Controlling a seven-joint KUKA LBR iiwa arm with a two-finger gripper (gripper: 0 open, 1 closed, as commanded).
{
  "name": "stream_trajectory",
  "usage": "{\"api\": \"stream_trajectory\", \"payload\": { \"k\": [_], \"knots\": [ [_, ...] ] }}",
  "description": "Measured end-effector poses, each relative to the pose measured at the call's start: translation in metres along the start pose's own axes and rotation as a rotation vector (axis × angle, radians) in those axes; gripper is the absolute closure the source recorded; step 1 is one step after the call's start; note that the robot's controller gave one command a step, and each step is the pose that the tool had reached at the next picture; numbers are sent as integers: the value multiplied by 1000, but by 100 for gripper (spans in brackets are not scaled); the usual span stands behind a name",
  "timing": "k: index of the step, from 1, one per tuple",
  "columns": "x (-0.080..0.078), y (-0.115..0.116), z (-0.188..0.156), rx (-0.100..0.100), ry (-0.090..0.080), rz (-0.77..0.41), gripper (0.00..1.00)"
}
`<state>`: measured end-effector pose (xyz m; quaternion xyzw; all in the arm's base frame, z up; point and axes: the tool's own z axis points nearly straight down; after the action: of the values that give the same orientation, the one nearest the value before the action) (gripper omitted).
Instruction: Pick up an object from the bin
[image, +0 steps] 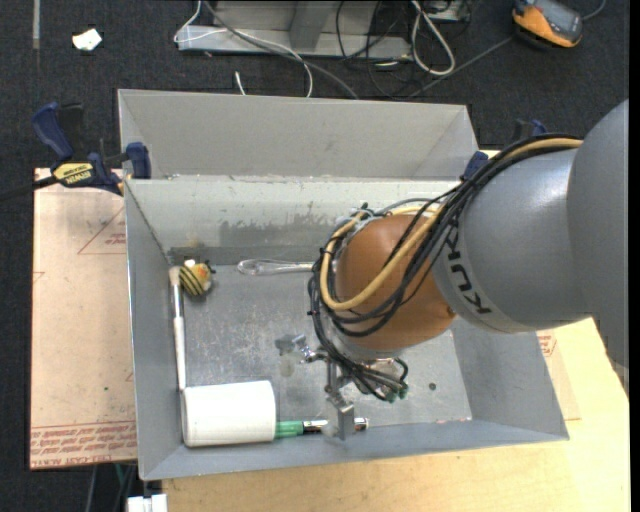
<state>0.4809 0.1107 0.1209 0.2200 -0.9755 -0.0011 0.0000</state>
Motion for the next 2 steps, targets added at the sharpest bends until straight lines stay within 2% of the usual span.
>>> {"api": "stream_trajectory", "payload": {
  "k": [1,2],
  "knots": [
    [-41,76,48,11,-15,-195,0],
    [-11,13,48,7,-12,-228,100]
  ]
}}
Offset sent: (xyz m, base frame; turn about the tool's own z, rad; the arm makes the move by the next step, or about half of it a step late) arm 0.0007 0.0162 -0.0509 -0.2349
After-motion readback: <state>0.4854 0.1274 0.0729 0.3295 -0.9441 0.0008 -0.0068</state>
